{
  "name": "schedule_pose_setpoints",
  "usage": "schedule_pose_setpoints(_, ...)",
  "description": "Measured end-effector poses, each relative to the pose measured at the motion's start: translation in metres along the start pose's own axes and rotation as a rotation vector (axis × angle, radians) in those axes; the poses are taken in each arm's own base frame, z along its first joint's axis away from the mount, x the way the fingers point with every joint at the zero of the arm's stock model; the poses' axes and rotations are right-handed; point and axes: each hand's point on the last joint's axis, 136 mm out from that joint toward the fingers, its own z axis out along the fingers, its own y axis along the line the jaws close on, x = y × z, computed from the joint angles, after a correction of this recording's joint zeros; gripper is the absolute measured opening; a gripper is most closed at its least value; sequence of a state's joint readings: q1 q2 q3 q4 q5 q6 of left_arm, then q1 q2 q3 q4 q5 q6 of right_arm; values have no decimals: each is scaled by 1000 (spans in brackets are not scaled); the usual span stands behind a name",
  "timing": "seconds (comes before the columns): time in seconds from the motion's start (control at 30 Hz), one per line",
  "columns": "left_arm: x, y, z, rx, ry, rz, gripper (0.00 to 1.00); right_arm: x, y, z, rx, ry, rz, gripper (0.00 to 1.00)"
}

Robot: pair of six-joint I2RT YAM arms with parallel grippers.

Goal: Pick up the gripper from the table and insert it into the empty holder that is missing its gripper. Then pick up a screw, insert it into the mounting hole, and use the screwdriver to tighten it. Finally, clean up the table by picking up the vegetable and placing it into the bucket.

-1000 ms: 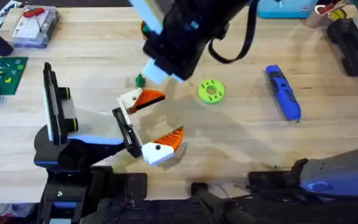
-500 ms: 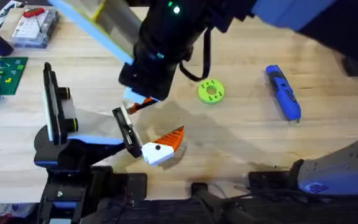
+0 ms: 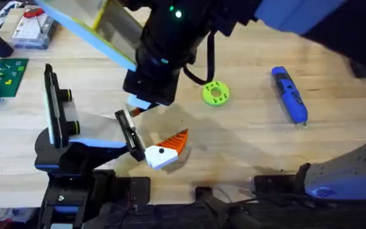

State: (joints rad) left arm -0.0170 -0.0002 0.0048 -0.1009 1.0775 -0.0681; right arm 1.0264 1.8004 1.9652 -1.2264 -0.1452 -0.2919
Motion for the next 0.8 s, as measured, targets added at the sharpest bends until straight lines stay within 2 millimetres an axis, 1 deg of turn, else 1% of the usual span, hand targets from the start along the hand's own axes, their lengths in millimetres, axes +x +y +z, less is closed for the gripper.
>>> schedule_pose_setpoints(0.13,0,0,0,0,0,0,993,2,-3,-4,19,10,-17,3)
schedule_pose_setpoints(0.33,0,0,0,0,0,0,993,-6,-9,-15,57,-16,-34,3)
schedule_pose_setpoints(0.6,0,0,0,0,0,0,993,-1,-16,-19,104,16,-32,3)
schedule_pose_setpoints(0.7,0,0,0,0,0,0,993,-3,-18,-18,105,34,-39,3)
schedule_pose_setpoints(0.8,0,0,0,0,0,0,993,3,-19,-11,94,87,-47,3)
